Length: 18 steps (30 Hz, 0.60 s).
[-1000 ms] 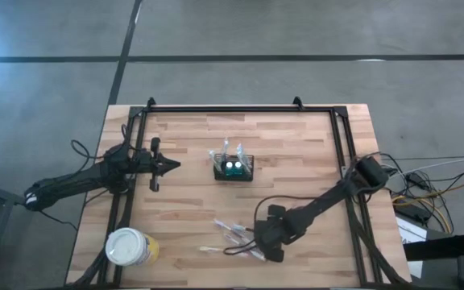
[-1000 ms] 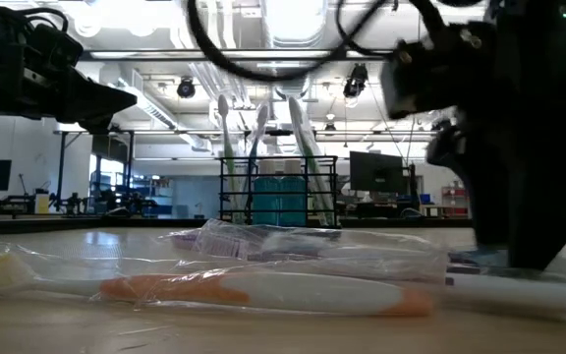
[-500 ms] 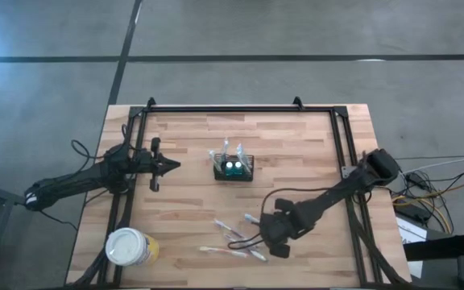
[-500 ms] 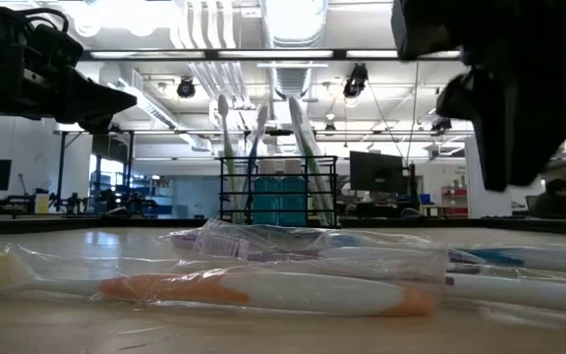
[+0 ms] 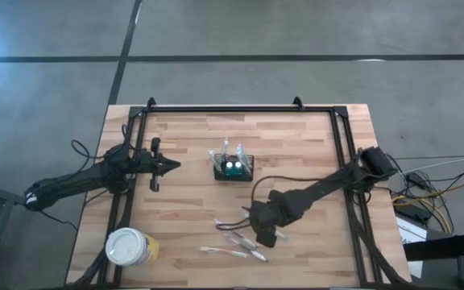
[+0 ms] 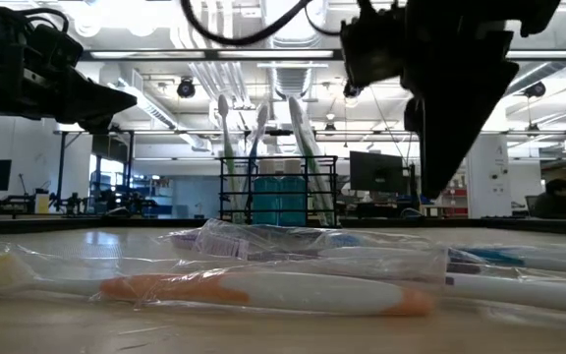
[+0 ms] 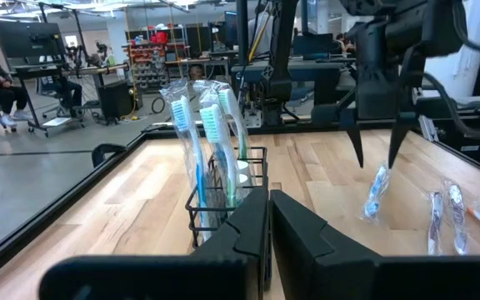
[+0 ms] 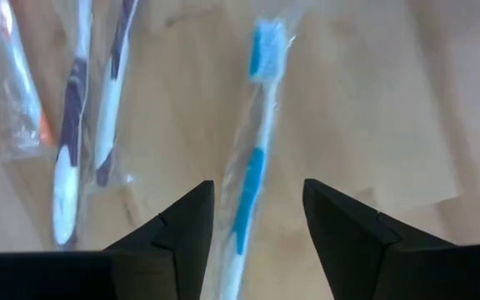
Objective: Pick & Place toothbrushing station
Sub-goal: Put the blue toothbrush into the wire organizer
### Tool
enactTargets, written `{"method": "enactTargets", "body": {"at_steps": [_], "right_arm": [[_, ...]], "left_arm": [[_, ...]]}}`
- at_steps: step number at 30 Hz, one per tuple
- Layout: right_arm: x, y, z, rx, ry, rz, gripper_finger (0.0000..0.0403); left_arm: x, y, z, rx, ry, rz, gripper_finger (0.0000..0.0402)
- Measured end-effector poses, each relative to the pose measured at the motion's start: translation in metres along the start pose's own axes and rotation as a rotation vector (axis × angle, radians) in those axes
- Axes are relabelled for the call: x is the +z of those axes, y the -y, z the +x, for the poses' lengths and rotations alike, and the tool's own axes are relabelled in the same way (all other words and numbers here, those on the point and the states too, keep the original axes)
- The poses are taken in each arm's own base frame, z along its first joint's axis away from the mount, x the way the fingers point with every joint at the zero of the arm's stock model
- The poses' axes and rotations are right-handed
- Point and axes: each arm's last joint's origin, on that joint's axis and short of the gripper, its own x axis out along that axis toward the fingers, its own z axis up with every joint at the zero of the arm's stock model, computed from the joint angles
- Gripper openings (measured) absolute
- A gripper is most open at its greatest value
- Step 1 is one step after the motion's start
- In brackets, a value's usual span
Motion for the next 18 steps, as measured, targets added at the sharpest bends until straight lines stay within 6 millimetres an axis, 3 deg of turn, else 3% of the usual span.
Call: {"method": "enactTargets", "body": {"at_steps": [7,12,18], "right_arm": [[0.009,-0.004,0.020,0.012,-0.029,-0.037,0.0185],[0.011,-0.007,0.049,-0.043,-0.088,-0.066,0.0185],[0.015,-0.012,0.059,-0.073,-0.127,-0.125,0.0177]], "left_arm": [[0.000,0.000,0.000,-0.001,-0.004,-0.001,0.0023],[-0.001,0.000,0.000,-0.001,-0.008,-0.002,0.0023],[-0.001,0.000,0.000,-0.001,-0.011,-0.005,0.0023]]}}
